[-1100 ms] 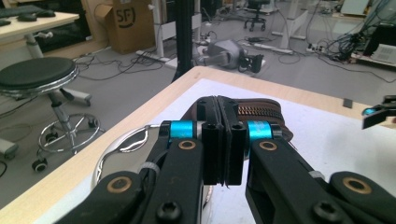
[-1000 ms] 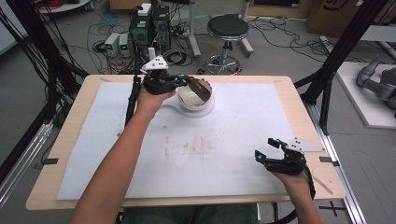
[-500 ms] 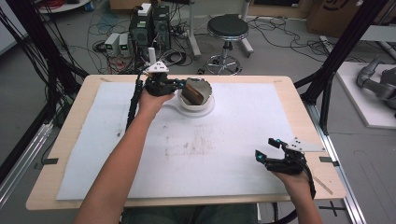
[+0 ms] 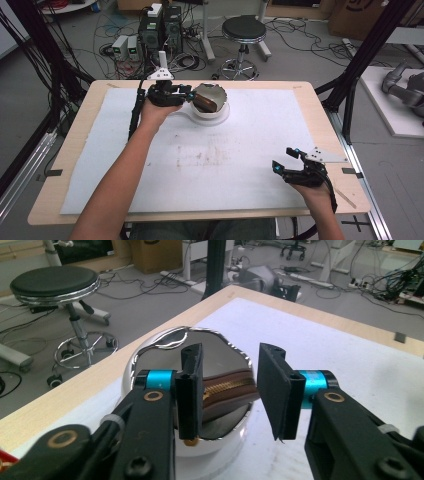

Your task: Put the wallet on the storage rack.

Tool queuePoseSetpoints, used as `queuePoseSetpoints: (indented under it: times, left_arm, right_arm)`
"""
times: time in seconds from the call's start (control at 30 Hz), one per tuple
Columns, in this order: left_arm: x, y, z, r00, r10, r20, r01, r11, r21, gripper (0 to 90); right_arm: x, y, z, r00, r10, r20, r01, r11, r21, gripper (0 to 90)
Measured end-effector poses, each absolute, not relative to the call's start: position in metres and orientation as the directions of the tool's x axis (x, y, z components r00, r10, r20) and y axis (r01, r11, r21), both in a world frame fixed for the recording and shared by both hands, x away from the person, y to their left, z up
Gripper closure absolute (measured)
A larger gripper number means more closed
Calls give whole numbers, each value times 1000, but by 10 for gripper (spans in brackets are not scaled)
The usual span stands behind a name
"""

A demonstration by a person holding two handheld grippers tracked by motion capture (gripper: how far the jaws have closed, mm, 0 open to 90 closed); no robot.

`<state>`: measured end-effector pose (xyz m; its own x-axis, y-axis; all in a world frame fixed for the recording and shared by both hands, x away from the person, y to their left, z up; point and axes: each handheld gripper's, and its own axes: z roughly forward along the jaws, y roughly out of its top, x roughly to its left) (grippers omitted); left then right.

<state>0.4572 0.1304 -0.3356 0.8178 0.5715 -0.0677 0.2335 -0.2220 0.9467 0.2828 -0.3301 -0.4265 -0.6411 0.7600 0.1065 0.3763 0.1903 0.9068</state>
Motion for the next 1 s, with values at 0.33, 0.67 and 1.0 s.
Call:
queuePoseSetpoints:
  times: [0.33, 0.67, 1.0]
  left_arm:
    - [420, 144, -327, 840, 540, -45, 193, -221, 956, 522]
    - [393, 165, -324, 834, 549, -48, 187, -200, 962, 408]
    - [371, 179, -340, 834, 549, -46, 207, -234, 950, 351]
  right_arm:
    - [281, -328, -423, -642, 760, 105, 364, 181, 913, 191]
    - [285, -327, -422, -641, 759, 110, 360, 172, 917, 191]
    - [290, -319, -422, -653, 750, 110, 363, 182, 914, 190]
